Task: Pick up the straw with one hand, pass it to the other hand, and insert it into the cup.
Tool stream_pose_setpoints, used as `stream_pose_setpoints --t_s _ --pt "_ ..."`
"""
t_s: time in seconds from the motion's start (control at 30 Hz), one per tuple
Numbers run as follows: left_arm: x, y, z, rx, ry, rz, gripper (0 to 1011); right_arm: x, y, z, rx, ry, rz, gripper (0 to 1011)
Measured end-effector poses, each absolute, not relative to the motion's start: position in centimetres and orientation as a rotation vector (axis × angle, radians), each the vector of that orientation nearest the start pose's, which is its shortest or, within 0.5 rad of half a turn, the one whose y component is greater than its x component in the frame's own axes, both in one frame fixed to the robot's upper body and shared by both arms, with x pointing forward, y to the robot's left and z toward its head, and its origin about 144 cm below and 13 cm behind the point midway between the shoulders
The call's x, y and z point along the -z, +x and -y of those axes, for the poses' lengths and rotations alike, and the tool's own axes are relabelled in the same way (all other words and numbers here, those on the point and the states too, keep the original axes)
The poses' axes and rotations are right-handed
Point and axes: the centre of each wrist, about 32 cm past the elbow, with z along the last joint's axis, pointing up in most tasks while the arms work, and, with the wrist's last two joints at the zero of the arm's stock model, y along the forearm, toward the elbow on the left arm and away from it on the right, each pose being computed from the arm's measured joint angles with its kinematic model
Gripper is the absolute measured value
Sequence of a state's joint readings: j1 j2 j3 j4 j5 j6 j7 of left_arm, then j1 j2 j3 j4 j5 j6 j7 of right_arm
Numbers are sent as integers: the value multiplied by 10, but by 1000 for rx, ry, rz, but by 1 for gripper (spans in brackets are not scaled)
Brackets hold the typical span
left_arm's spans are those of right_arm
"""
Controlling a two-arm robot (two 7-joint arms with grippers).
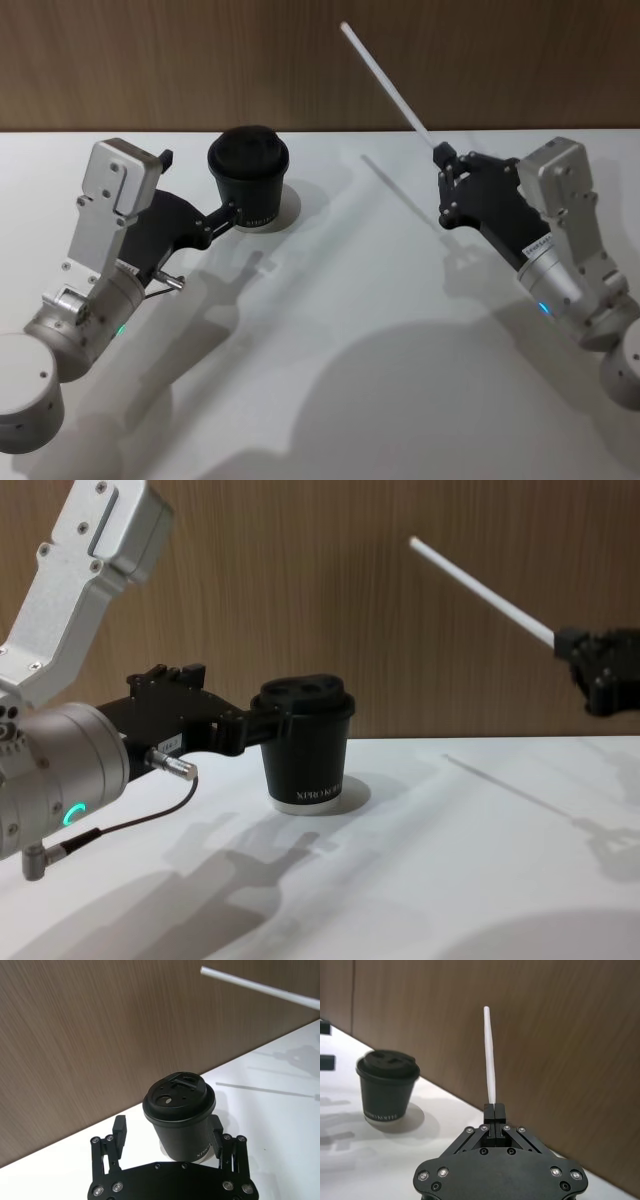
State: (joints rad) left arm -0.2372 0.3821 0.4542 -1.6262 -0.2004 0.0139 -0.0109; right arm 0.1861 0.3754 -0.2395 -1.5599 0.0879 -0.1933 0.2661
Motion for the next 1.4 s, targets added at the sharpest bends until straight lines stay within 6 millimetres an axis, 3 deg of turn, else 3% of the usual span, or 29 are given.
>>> stream_pose_setpoints --t_s 0.8,1.4 --pt "-1204 492 -198 -1124 61 268 1003 -1228 513 267 725 169 639 3" --pt "-1210 492 -203 -1096 43 258 1003 -1235 516 261 668 224 658 2"
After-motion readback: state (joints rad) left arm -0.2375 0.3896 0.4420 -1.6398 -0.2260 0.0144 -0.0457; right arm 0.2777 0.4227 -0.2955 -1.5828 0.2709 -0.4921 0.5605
